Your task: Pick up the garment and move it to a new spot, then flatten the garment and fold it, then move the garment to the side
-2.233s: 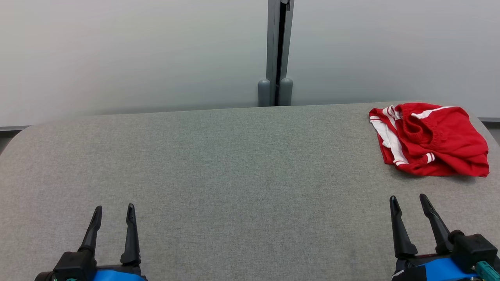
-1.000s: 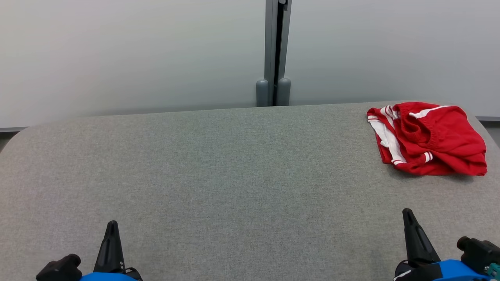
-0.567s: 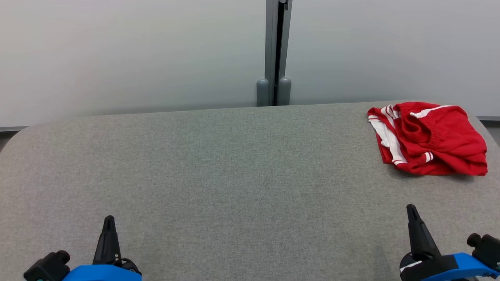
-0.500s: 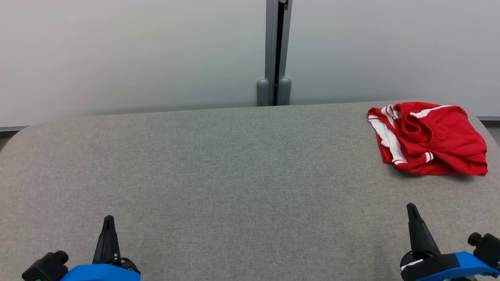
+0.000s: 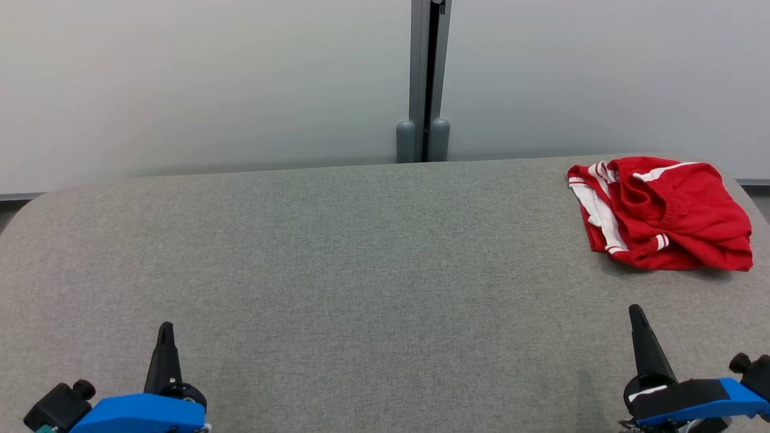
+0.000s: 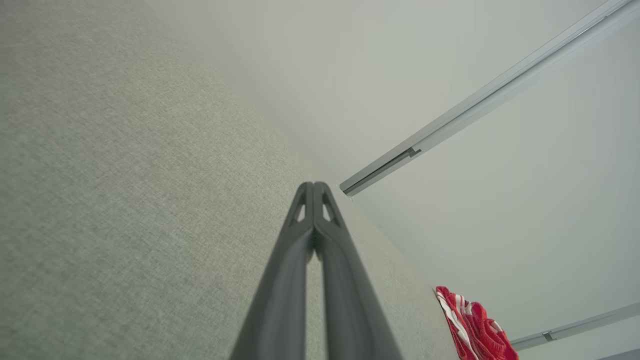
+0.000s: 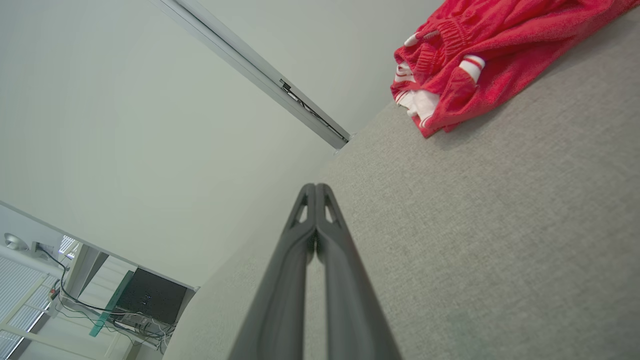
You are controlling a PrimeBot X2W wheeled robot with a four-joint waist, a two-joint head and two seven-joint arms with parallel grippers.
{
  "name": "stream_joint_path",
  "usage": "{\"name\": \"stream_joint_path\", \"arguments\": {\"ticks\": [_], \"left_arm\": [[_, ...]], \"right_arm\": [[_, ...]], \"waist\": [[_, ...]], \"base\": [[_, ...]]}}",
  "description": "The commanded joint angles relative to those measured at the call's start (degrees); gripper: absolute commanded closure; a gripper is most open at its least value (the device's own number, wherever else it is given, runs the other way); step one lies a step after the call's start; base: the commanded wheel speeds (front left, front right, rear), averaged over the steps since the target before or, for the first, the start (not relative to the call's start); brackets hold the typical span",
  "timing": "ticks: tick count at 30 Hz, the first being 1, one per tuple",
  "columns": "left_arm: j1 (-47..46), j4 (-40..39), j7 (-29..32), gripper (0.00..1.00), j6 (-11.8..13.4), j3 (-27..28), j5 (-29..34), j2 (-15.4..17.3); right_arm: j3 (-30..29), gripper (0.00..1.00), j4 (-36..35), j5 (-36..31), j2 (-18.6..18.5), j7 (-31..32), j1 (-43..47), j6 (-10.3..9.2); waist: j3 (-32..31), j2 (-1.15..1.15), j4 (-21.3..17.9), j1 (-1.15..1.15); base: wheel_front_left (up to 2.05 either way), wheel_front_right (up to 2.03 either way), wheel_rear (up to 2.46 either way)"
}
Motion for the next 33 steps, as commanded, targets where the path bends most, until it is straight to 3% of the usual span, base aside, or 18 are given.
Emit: {"name": "stream_joint_path", "arguments": {"ticks": [1,33], "left_arm": [[-1.8,-0.8,0.4,1.00,-0.3,0.4,-1.4,0.2],[-4.4,-0.8,5.4,1.00,-1.0,2.0,-20.9,-0.4]], "right_arm": [[-0.3,1.00,-0.4,1.6,-0.4,0.5,-1.3,0.01],[-1.3,1.00,0.6,21.4,-0.5,5.0,-3.6,0.01]], "waist": [[0.0,-0.01,0.0,0.00],[0.3,-0.01,0.3,0.00]], "base": [[0.00,0.00,0.00],[0.00,0.00,0.00]]}}
